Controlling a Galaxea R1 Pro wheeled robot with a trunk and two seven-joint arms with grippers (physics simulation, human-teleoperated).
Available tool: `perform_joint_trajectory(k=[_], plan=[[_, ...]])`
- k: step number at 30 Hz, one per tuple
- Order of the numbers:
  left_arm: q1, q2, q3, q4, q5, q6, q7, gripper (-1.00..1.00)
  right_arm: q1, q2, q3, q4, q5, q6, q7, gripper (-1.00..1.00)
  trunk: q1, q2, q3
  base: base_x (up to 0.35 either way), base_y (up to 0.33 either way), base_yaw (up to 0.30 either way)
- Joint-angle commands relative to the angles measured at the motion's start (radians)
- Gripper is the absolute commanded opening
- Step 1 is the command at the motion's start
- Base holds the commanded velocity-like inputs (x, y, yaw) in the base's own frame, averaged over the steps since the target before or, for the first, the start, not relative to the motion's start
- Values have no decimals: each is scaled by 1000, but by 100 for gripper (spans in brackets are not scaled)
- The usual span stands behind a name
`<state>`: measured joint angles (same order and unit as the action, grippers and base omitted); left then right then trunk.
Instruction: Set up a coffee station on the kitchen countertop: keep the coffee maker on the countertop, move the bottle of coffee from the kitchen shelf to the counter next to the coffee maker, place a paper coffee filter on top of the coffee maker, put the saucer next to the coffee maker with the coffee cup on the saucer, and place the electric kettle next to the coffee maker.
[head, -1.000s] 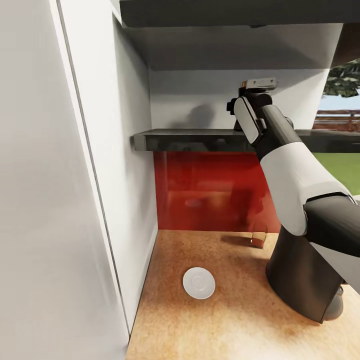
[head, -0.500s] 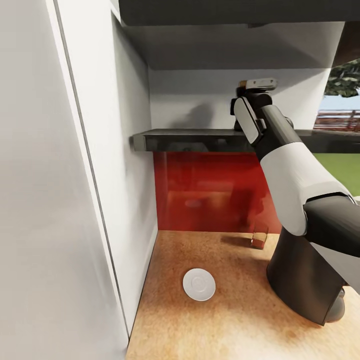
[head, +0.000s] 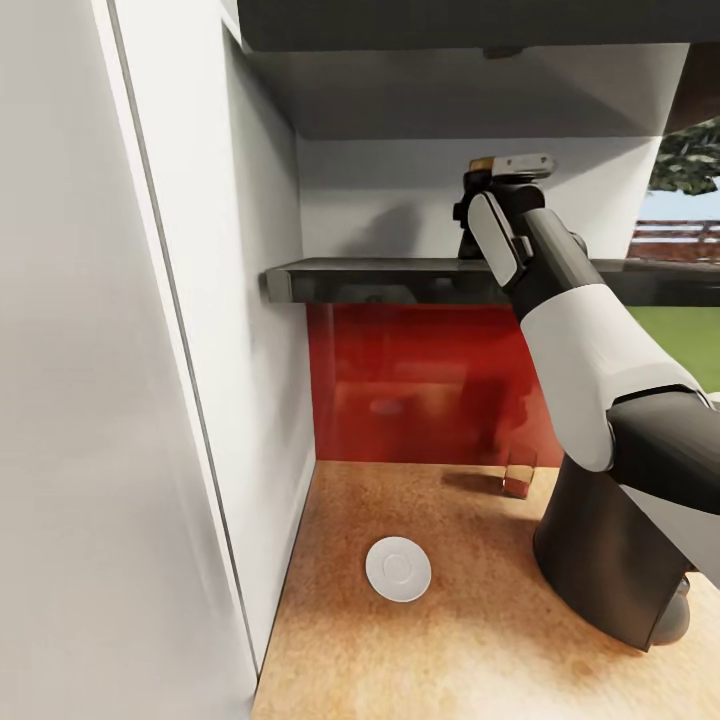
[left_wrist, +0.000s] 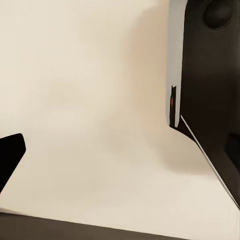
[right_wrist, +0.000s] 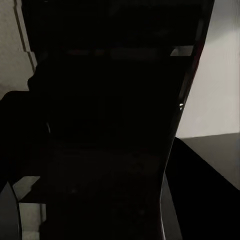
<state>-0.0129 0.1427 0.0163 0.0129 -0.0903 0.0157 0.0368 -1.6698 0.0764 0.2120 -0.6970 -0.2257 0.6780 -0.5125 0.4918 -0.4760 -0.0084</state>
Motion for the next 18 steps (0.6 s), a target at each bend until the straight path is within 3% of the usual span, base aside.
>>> perform_joint_trajectory(k=[1, 14, 18], plan=[[-1, 0, 2, 2, -10, 1, 3, 100, -1, 0, 4, -1, -12, 1, -12, -100, 0, -1, -1, 0, 0, 0], [-1, 2, 1, 1, -11, 1, 3, 100, -1, 6, -2, -62, -12, 3, -13, -100, 0, -1, -1, 0, -1, 0], [-1, 0, 0, 2, -11, 1, 4, 100, -1, 6, -2, -62, -12, 3, -14, -100, 0, -1, -1, 0, -172, 0]])
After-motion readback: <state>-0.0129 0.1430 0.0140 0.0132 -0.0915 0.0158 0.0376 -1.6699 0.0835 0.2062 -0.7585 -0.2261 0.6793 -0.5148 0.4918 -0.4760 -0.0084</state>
